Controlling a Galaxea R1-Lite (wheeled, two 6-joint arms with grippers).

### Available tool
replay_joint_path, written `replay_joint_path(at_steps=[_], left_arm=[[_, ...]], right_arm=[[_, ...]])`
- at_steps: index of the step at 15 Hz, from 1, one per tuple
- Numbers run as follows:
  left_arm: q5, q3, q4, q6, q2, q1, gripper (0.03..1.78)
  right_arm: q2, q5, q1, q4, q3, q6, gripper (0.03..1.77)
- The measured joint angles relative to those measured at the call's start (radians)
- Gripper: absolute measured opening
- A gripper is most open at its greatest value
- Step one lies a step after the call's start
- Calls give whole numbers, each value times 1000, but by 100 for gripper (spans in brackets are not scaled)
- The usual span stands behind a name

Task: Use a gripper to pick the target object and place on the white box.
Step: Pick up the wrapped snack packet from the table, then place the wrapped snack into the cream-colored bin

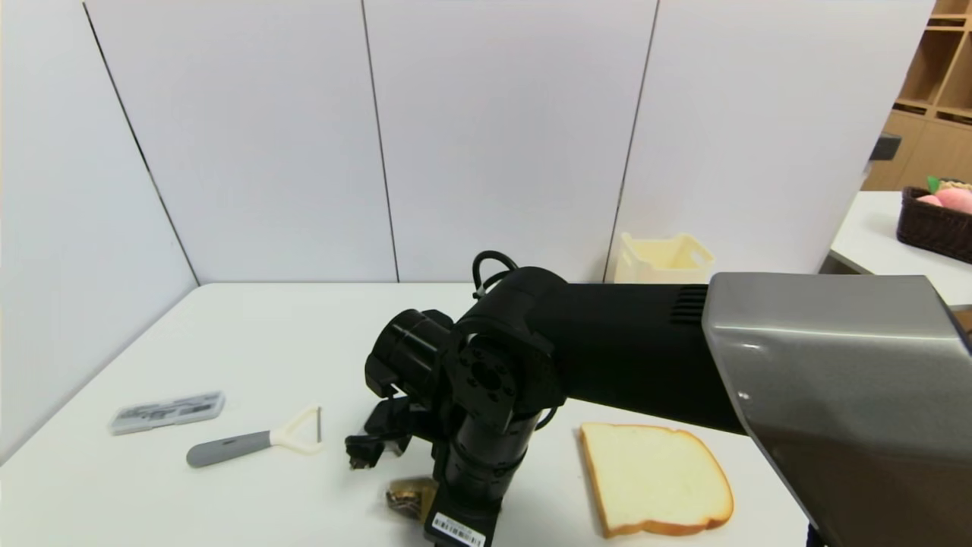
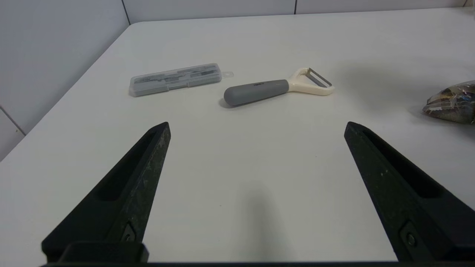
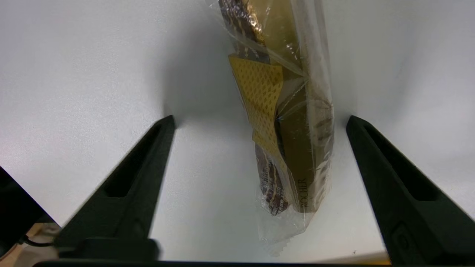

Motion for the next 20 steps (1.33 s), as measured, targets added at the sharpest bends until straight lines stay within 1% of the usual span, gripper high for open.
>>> replay_joint_path(at_steps=[2,5,6,7,20], left_arm=[[0,0,0,0,0,0,169],[0,0,0,0,0,0,169],[0,0,0,0,0,0,169],[0,0,0,0,0,0,169],[0,0,0,0,0,0,169]], right_arm=[[1,-1,-1,0,0,-2,113],[1,-1,-1,-2,0,-4,80],[1,-1,-1,-2,0,-5,66],[0,-1,-1,-3,0,-5,15],[-18,-3,-7,-16,1,-11,15]])
